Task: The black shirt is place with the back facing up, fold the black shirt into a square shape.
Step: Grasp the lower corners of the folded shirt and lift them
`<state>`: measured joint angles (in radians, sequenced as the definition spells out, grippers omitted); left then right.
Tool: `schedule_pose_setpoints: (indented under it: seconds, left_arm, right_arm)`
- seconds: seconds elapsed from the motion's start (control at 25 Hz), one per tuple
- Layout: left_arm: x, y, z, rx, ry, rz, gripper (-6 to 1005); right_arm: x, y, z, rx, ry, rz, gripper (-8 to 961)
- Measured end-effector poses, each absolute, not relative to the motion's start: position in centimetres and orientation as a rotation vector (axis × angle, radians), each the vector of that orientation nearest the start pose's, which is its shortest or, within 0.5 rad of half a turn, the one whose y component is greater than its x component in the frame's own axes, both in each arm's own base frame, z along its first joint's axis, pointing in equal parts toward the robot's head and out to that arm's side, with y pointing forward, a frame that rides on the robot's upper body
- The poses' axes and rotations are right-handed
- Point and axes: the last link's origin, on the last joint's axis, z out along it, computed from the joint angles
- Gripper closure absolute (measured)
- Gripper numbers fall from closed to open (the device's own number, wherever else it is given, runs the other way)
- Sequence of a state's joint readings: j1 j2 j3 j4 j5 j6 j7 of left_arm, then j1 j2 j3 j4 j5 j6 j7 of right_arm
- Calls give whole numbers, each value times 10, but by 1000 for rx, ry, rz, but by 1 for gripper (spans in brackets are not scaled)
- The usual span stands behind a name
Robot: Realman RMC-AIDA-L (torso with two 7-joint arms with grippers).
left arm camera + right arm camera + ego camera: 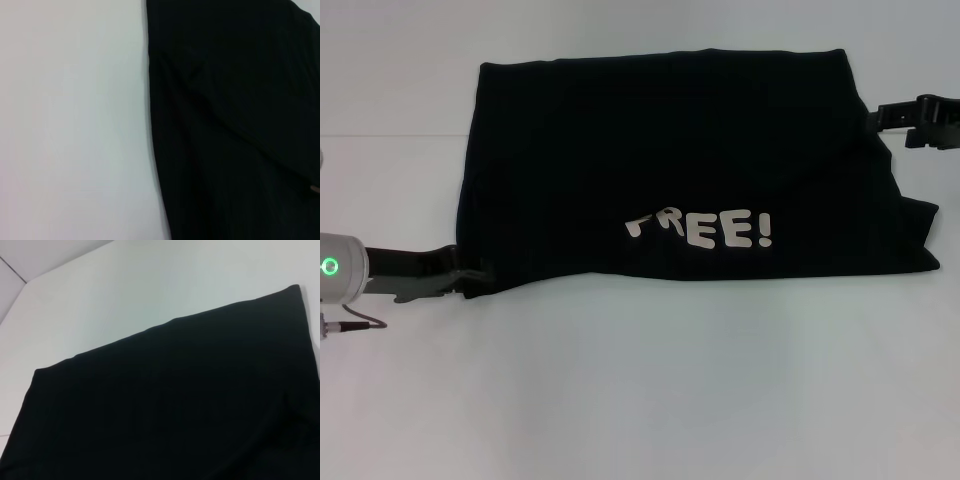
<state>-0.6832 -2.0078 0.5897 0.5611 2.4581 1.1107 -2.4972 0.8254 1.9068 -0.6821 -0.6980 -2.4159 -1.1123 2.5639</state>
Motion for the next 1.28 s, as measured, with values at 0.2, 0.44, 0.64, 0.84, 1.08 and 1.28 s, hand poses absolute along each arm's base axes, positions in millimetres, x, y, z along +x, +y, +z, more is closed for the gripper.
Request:
schedule_pose_setpoints:
  seconds: [0.2, 0.44, 0.64, 0.84, 1.08, 1.28]
  left_arm:
    - [-314, 392, 14, -1910, -1850, -317, 622]
    - [-306, 394, 10, -1948, -1849, -285, 661]
    - [-306, 394, 12, -1940, -1859, -289, 806]
    - [-305, 394, 19, -1956, -1861, -290, 967]
    - [-297, 396, 33, -1991, -1873, -330, 964]
    - [-292, 399, 37, -2004, -1866, -343, 962]
  right_arm:
    - [249, 460, 92, -1965, 1537, 388, 194]
    - [250, 459, 92, -1966, 1542, 387, 195]
    - [252, 458, 92, -1967, 1548, 383, 195]
    - [252, 456, 92, -1984, 1554, 367, 194]
    - [260, 444, 93, -2042, 1573, 231, 194]
    - [278, 433, 93, -2041, 1572, 46, 195]
